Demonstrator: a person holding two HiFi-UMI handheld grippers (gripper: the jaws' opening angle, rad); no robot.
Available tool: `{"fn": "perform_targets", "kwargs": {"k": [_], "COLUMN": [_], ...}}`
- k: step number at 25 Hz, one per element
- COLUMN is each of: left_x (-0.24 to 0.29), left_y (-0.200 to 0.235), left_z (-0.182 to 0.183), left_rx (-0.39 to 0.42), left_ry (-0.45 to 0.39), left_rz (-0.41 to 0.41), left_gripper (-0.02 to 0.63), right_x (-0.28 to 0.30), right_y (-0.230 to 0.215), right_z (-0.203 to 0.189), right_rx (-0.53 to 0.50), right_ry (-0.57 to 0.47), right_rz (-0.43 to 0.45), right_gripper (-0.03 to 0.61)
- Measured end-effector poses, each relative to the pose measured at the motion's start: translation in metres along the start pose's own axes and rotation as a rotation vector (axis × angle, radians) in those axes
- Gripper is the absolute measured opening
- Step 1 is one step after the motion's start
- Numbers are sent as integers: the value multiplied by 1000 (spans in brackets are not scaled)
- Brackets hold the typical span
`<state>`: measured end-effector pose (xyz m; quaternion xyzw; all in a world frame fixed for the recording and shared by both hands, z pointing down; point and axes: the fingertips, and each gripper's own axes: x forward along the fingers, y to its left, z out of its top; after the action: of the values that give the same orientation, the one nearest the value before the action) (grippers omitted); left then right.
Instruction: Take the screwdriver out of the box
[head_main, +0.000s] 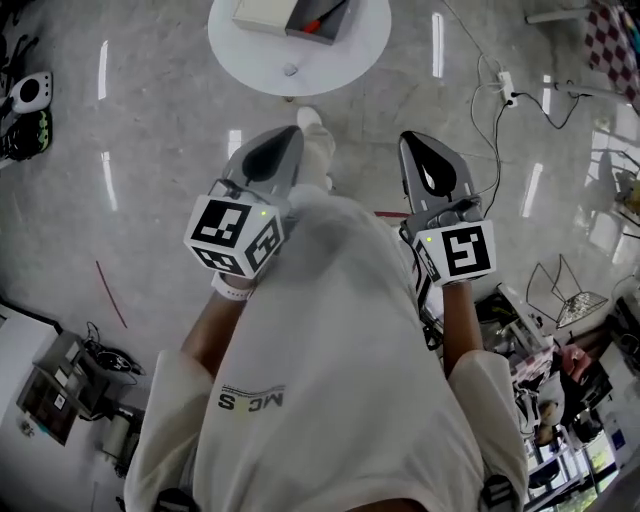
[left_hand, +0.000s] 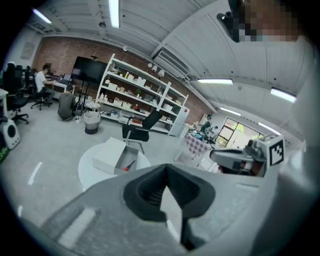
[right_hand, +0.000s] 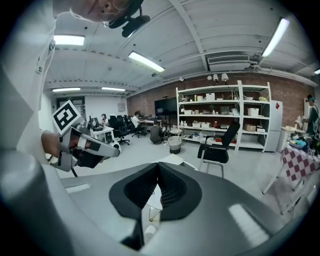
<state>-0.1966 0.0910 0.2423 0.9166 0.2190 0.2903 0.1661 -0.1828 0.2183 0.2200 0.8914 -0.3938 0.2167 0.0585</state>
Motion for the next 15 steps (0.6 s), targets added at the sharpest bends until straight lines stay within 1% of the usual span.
{"fn": "perform_targets", "kwargs": {"k": [3,8,11,13,15], "left_x": [17,49,60,64,67], "left_y": [28,69,89,101,109], "left_z": [29,79,92,99,104], "left_rx": [-23,-55,-88,-101,-114], "left_ry": [-27,-73,-90,-92,-97], "left_rz": [17,55,91,118,151], "left_gripper": [0,0,0,0,0], "right_x": [37,103,138,159,177], "right_y": [-13,-41,-49,-51,-53], "right_z": [24,61,78,86,92], "right_rx": [-67,-148,-203,-239,-255], "right_ry": [34,81,73,87,92], "right_rz": [45,138,194,239,293], "right_gripper": [-2,-2,-2,-2,-2]}}
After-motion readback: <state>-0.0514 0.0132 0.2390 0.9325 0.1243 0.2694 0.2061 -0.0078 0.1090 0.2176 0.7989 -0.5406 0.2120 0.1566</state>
